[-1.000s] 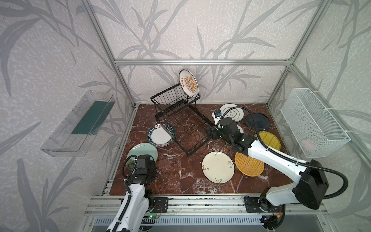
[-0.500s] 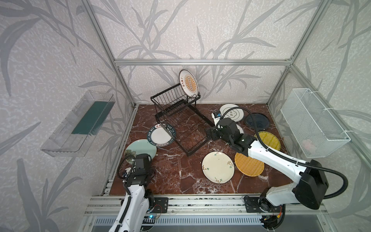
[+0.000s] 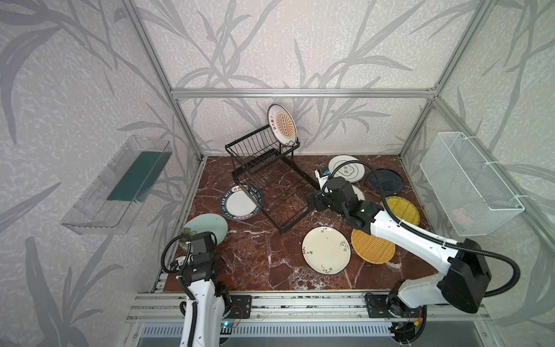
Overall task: Load plates into a dish rack
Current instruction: Pick up the plate from the middle-left of the table.
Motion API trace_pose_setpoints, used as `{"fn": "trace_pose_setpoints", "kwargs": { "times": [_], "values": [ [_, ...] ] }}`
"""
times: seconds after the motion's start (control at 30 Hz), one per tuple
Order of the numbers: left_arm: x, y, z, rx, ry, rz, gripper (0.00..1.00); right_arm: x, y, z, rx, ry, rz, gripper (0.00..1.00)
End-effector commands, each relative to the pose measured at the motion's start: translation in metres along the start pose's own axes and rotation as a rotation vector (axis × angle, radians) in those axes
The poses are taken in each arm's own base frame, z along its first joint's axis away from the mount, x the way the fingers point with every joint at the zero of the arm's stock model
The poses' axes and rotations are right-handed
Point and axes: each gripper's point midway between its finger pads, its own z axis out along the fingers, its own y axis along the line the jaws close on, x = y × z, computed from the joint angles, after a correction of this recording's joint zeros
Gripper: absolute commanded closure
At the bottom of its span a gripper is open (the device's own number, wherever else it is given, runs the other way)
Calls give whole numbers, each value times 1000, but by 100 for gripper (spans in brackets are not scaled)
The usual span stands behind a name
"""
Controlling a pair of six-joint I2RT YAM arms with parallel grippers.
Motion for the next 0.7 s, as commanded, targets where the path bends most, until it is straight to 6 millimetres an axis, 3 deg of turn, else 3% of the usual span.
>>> {"fn": "trace_pose_setpoints", "kwargs": {
  "times": [0.0,0.27,0.4,0.67],
  "values": [
    [-23,4,-13,-58,-101,71,100,0,4,0,-12,1,10,1],
    [-48,-39,-42,25,-200,171,100,2,5,5,-13,9,8,1],
    [-46,-63,-52,94,-185,238,100,4,7,7,-19,18,10,1],
    [-36,-89,-56,203,-142,311,100,4,9,11,-23,21,12,1]
  ]
}}
